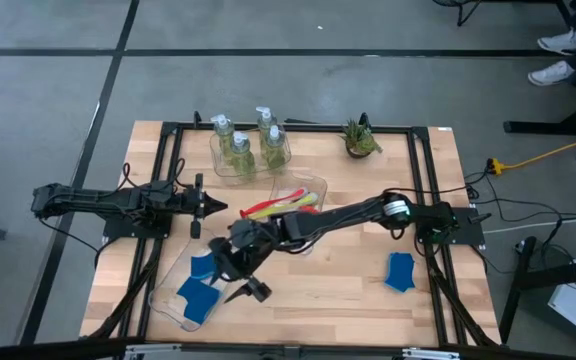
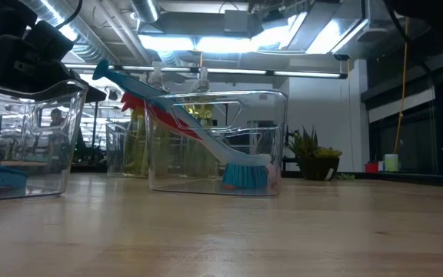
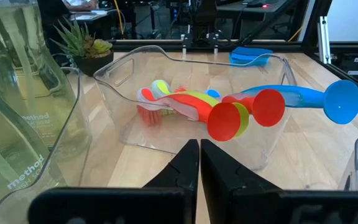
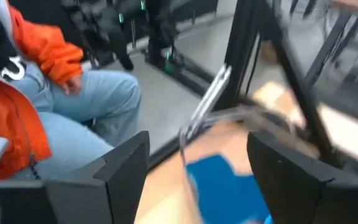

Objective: Pick & Place Kitchen Sink Supplies
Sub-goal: Put the blue sponge into the bottom transparent bin

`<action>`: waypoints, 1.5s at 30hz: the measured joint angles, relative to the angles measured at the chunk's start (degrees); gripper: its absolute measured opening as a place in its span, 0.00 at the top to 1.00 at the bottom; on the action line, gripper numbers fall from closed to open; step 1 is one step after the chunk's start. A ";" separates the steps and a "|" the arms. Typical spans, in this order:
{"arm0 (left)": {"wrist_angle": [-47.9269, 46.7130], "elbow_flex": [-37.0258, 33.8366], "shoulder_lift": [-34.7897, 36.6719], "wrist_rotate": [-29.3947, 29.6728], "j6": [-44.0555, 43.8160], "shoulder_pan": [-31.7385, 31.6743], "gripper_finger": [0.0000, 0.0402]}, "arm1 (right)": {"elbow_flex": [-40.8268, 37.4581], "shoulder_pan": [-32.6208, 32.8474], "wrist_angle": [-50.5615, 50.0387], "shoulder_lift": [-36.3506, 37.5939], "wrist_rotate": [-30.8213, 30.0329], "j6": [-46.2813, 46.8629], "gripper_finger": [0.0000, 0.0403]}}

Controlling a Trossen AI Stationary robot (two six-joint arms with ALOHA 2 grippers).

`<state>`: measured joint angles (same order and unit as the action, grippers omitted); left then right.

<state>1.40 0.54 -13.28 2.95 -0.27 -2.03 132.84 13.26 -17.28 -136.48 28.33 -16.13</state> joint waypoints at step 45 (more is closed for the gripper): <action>0.11 0.00 0.00 -0.01 0.00 -0.01 0.97 | -0.11 15.54 -45.24 4.55 -20.54 10.43 0.98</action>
<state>1.51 0.54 -13.28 2.94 -0.27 -2.04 132.73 28.79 -62.52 -131.94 7.79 -5.69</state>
